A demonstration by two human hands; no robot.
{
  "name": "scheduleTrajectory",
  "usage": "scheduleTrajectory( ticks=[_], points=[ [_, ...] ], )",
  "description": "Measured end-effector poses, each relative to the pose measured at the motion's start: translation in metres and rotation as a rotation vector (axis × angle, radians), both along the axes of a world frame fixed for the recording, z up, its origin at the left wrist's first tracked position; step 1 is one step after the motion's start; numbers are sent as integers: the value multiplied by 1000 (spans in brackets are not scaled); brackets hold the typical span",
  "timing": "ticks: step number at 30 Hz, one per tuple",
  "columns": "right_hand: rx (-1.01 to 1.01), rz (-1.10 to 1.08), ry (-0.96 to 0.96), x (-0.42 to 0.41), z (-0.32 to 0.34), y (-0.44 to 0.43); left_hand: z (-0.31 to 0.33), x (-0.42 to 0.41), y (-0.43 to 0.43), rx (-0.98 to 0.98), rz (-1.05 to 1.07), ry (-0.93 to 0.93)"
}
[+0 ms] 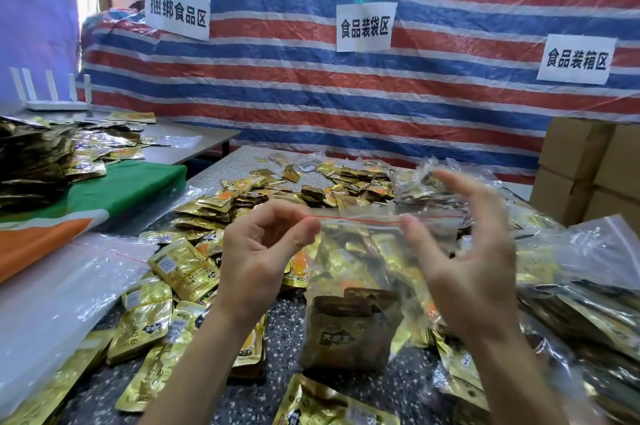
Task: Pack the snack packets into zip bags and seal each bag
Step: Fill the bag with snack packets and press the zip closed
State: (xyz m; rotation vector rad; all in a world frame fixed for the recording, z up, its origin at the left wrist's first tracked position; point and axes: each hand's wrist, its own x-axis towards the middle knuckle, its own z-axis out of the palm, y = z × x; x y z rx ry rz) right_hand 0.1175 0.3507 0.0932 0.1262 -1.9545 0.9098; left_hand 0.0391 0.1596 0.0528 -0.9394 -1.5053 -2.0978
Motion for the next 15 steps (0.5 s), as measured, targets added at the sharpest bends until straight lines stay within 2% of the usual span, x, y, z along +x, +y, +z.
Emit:
scheduleTrajectory(
  ticks=[3,5,7,11,15],
  points=[
    [453,-18,27,2,9,-27,-2,2,4,27,-22,15],
    [579,0,-19,3,17,-42,-3,3,6,41,-51,23],
    [585,51,-122,2,25,-49,-4,4,6,53,-55,36],
    [460,179,-303,0,36,-45,-8,5,4,65,-47,23],
    [448,270,-428,-5,46,-42,-8,6,3,53,-41,16]
  ],
)
